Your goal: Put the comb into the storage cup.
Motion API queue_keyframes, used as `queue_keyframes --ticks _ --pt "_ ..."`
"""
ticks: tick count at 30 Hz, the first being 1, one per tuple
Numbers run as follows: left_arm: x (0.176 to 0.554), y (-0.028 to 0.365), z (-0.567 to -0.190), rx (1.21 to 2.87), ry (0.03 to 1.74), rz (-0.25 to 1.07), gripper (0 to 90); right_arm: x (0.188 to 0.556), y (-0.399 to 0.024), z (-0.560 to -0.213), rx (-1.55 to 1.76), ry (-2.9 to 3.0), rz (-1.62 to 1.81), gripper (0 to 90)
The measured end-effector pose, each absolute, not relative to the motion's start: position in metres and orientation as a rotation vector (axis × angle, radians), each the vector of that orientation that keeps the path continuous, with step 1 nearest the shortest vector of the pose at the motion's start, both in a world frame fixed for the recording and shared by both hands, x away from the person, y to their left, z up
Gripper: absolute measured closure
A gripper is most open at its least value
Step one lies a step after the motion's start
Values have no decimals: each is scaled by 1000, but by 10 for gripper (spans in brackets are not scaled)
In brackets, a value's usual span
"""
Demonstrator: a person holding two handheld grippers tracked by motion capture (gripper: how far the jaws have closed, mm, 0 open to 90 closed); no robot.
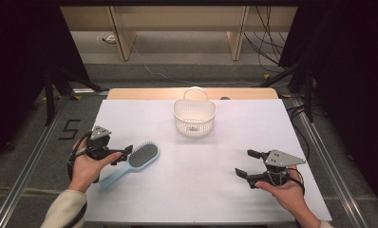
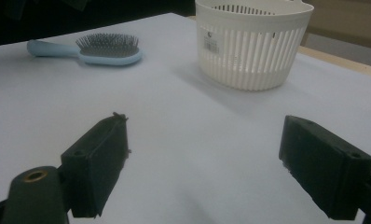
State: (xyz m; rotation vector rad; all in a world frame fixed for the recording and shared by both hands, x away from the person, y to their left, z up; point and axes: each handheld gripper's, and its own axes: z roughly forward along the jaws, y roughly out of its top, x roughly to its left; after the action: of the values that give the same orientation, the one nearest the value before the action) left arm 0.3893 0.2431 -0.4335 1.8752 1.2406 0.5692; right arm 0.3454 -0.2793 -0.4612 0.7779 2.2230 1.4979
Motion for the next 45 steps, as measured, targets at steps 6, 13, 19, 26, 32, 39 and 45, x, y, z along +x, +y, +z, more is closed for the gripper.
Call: queue_keyframes --ticks 6,13,19,26,32,39,45 --pt "386 239 -425 1883 1175 567 0 345 -280 -461 778 2221 1500 166" --pt "384 231 -420 1995 1136 541 0 345 -280 -461 777 2220 1497 166" --pt "383 226 -420 2027 1107 536 1 345 -280 -460 775 2220 1497 166" --pt "383 222 -417 2071 1065 542 21 345 -280 -461 776 2219 1496 166" --pt "385 222 -420 2197 1053 483 61 345 -280 -461 780 2222 1496 165" --pt "390 223 -428 2376 1054 387 103 345 -280 -462 786 2221 1492 166" --pt "397 222 -437 2501 1069 317 156 346 -280 -462 787 2220 1489 166"
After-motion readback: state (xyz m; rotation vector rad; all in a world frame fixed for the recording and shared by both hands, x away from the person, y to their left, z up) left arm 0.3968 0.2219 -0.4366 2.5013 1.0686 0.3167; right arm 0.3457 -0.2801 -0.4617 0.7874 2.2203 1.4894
